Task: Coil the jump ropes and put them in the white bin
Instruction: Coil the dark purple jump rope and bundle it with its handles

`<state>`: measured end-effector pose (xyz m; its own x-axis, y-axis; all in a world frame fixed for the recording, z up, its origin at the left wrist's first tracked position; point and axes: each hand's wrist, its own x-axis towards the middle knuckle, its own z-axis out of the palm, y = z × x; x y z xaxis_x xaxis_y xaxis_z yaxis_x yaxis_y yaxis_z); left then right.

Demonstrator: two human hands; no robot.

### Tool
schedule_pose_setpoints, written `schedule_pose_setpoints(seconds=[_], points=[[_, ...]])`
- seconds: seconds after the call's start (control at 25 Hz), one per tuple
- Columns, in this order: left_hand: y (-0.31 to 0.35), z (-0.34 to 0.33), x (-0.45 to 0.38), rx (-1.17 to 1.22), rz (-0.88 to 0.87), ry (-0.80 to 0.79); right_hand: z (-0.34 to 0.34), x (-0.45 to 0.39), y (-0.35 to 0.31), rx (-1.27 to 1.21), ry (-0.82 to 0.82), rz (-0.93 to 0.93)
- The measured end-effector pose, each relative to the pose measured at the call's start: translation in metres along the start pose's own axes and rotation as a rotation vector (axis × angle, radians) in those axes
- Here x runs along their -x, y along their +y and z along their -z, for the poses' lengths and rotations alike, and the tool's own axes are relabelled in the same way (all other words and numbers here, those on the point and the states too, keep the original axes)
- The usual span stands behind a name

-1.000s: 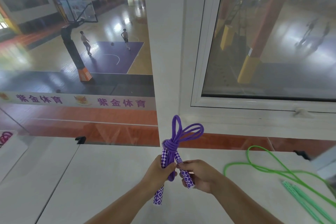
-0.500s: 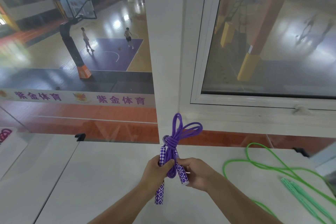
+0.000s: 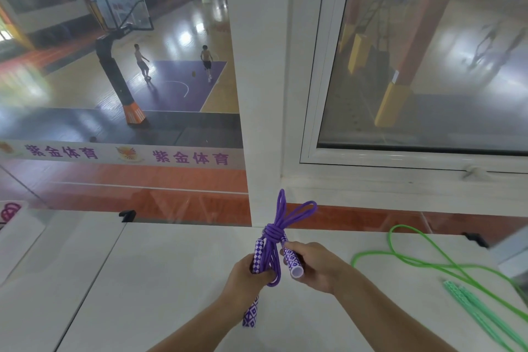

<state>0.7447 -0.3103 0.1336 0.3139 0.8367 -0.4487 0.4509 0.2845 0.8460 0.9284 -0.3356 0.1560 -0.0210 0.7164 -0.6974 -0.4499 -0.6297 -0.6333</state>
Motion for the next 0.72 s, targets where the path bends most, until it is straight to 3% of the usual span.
schedule_pose_setpoints(seconds=[0.12, 0.24, 0.48, 0.72], points=[[-0.008, -0.001, -0.001, 0.051, 0.03, 0.023, 0.0, 0.0, 0.001, -0.227, -0.123, -0.039], [-0.01, -0.001, -0.003, -0.006, -0.006, 0.041, 0.004, 0.002, 0.002, -0.203, -0.147, -0.034], [-0.003, 0.003, -0.004, -0.212, -0.07, 0.049, -0.002, -0.005, 0.008, -0.004, 0.121, 0.086], [-0.001, -0.009, 0.007, -0.208, -0.142, 0.074, -0.023, -0.012, 0.017, -0.185, 0.167, 0.081]])
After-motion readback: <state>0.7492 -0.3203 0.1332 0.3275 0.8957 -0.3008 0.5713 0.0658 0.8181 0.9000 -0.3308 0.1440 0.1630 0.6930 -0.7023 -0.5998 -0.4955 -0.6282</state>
